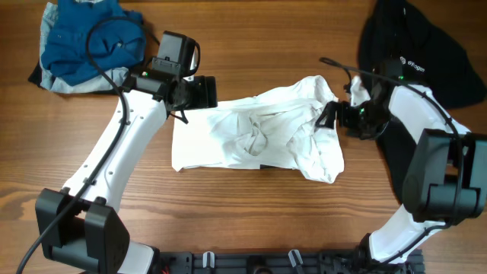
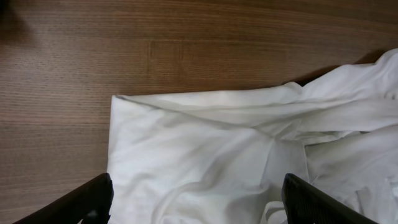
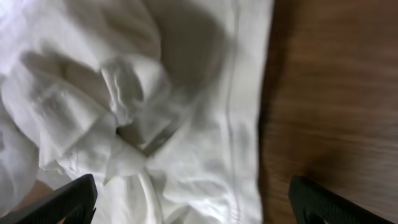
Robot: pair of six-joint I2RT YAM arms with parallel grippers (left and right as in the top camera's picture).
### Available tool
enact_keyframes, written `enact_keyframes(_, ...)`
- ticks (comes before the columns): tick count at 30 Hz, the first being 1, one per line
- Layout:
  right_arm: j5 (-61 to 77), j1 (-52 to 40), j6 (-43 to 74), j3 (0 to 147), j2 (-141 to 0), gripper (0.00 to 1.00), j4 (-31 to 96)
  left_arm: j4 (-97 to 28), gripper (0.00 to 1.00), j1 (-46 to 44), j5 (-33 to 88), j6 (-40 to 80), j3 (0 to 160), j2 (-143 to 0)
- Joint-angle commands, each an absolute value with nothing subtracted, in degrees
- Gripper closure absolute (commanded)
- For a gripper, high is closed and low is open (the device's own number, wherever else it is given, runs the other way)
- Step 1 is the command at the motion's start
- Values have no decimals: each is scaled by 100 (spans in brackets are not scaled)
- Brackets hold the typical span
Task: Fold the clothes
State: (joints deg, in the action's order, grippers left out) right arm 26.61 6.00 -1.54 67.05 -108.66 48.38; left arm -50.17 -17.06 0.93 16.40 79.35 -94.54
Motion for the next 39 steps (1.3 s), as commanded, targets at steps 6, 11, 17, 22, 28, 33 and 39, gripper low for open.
enact_keyframes(6, 4086, 508, -454, 5918, -11039, 2, 4136, -5050, 12, -1669, -123, 1522, 7994, -9419)
enact_keyframes(11, 4355, 196, -427, 5848, -11039, 7, 3756, -5059, 11, -1669, -121, 1522, 7994, -9419)
enact_keyframes(17, 4171, -290, -161, 5848, -11039, 33, 3514, -5100, 11, -1669, -121, 1522, 7994, -9419)
enact_keyframes(22, 3728, -93, 322, 5857, -11028, 95, 3330, -5164, 11, -1669, -285, 1522, 7992, -9419)
enact_keyframes(28, 3730, 950, 244, 6119, -10718, 96, 3583, -5175, 11, -1651, -401, 1522, 7992, -9419)
enact_keyframes(33, 3701, 1378, -454, 6770, -10311, 96, 4582, -5175, 11, -1511, -484, 1522, 7992, -9419)
enact_keyframes(39, 3684, 871, -602, 7629, -10040, 96, 5570, -5177, 11, -1234, -482, 1522, 7992, -9419)
